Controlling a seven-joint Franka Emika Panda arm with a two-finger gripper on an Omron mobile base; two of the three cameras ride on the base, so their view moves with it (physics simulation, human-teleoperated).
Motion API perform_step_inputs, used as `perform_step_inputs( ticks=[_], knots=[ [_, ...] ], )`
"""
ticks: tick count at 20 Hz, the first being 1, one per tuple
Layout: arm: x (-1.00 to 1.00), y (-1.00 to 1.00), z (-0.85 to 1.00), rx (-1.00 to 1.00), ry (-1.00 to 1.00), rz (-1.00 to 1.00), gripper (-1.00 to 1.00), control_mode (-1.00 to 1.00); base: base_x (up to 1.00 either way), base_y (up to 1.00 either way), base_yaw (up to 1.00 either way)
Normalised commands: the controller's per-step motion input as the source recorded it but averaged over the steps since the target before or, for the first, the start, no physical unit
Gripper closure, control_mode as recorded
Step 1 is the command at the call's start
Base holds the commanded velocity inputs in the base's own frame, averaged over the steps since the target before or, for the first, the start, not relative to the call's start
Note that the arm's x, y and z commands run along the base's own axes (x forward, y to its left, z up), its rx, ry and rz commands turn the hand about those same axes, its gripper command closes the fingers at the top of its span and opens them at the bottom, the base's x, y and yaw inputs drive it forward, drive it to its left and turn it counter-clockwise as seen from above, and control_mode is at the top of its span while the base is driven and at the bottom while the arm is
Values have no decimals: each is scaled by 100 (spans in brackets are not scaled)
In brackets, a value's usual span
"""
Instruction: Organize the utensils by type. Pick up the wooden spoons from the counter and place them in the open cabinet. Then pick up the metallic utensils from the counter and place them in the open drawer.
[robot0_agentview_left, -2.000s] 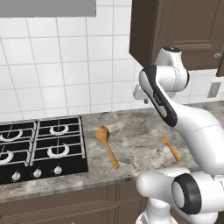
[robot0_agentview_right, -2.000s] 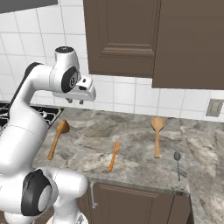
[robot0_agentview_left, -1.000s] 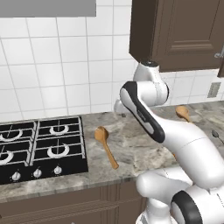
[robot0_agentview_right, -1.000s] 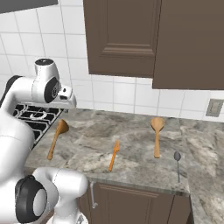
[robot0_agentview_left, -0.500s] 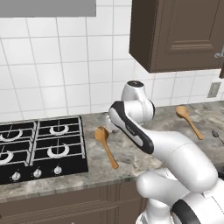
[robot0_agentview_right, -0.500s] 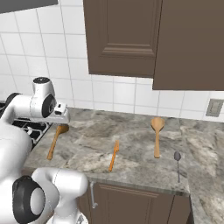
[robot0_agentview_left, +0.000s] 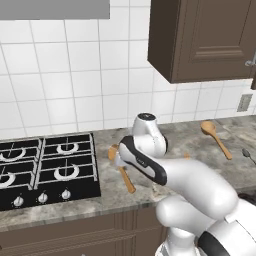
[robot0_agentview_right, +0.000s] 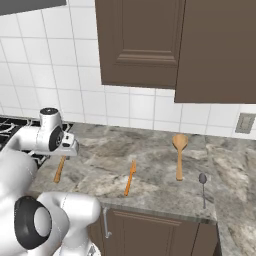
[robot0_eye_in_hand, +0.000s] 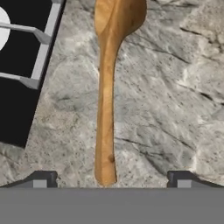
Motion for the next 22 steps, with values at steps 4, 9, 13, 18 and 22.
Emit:
perform_step_inputs(
  ticks=[4, 9, 13, 18, 22],
  knots=[
    [5, 12, -57, 0, 4, 4, -100, -100, 0, 0, 0],
    [8, 11, -52, 0, 0, 2, -100, -100, 0, 0, 0],
    [11, 9, -36, 0, 0, 0, -100, -100, 0, 0, 0],
    [10, 3, -10, 0, 1, 0, -100, -100, 0, 0, 0],
    [4, 2, -10, 0, 3, 0, -100, -100, 0, 0, 0]
  ],
)
